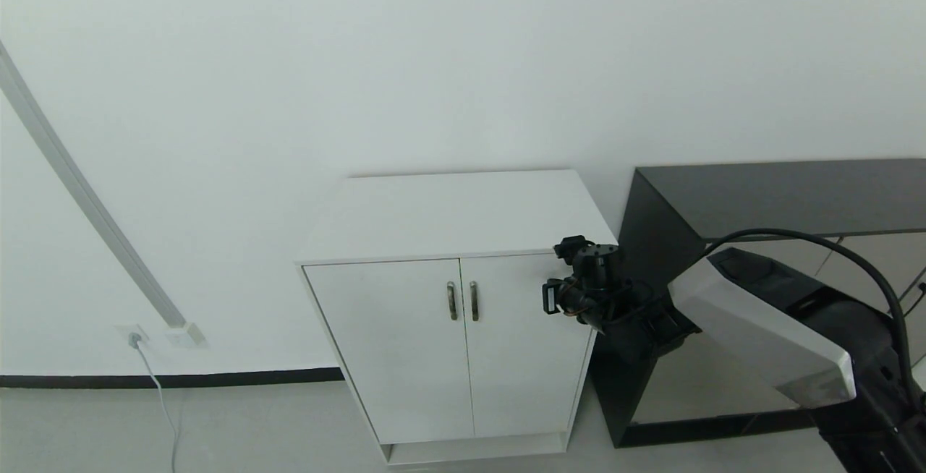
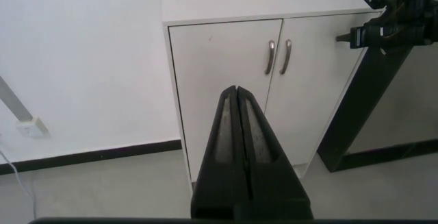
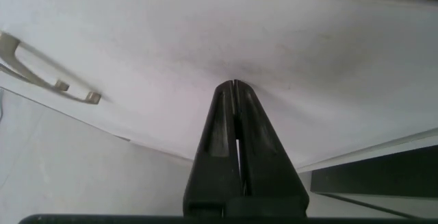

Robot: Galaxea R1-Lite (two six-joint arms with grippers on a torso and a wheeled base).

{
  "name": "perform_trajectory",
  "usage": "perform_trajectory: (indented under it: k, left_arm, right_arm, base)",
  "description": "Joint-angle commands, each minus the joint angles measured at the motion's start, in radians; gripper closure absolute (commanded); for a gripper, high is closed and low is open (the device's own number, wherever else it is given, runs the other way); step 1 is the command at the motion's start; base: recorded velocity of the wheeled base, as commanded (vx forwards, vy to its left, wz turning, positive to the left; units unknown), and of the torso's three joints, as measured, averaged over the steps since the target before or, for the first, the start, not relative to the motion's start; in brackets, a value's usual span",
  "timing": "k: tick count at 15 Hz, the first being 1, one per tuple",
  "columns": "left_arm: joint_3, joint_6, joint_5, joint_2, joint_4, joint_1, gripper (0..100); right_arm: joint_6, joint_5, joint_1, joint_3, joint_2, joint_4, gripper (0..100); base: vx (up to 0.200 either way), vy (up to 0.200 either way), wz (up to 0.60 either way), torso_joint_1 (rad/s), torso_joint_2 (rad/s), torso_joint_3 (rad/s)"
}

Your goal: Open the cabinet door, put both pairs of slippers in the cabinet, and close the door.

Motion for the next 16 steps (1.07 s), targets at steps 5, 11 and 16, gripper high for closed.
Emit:
perform_trajectory:
  k: [5, 11, 16]
  left_arm:
    - [0.000, 0.000, 0.000, 0.001, 0.000, 0.000, 100]
    - [0.000, 0.000, 0.000, 0.001, 0.000, 0.000, 100]
    - [0.000, -0.002, 0.000, 0.001, 0.000, 0.000, 100]
  right_arm:
    - [0.000, -0.002, -0.003, -0.017, -0.001, 0.007, 100]
    - [0.002, -0.002, 0.001, 0.086, -0.077, 0.001, 100]
    - [0.006, -0.002, -0.004, 0.324, -0.231, -0.088, 100]
  base:
    - [0.000, 0.000, 0.00, 0.000, 0.00, 0.000]
    - [0.000, 0.000, 0.00, 0.000, 0.00, 0.000]
    - [0.000, 0.000, 0.00, 0.000, 0.00, 0.000]
